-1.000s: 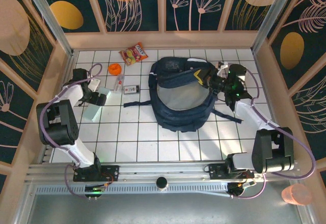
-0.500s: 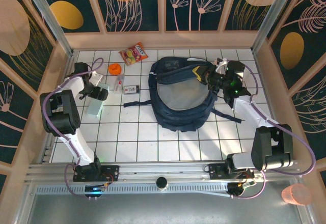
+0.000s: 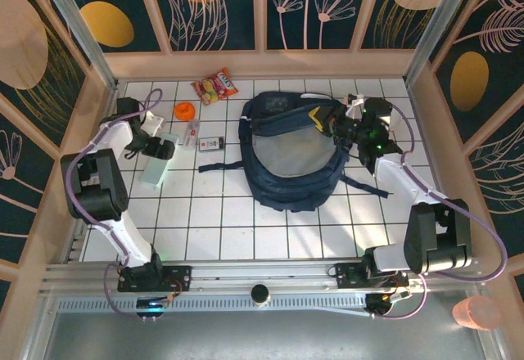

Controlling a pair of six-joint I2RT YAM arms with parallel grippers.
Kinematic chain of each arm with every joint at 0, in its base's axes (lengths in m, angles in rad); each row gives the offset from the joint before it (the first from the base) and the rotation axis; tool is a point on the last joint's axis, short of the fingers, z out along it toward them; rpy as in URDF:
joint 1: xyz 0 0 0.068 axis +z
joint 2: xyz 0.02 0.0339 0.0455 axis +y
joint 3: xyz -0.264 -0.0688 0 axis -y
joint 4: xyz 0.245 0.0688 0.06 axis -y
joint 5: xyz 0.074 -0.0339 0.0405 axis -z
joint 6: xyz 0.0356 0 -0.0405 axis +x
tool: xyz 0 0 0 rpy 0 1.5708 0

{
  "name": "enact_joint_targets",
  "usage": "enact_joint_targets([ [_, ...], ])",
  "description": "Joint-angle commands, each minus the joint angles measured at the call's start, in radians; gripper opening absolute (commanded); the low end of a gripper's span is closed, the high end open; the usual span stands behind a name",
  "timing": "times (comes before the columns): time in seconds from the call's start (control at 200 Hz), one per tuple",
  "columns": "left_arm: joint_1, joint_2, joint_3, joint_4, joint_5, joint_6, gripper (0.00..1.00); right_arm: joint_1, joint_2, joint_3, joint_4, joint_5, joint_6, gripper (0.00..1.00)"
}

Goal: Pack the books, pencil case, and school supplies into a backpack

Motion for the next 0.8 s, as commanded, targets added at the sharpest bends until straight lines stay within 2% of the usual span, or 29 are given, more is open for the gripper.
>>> enact_joint_targets([
  [0.0, 0.001, -0.064, -0.035, -0.038, -0.038, 0.006, 0.93, 0.011, 0.005, 0.051, 0.059, 0.013, -0.023, 0.06],
  [0.656, -0.047, 0.141, -0.010, -0.007, -0.142, 0.002, 0.94, 0.020, -0.005, 0.050, 0.022, 0.025, -0.042, 0.09],
  [0.796, -0.048, 0.158, -0.010, 0.003, -0.152, -0.007, 0.88, 0.021, -0.005, 0.051, 0.021, 0.027, -0.042, 0.09],
])
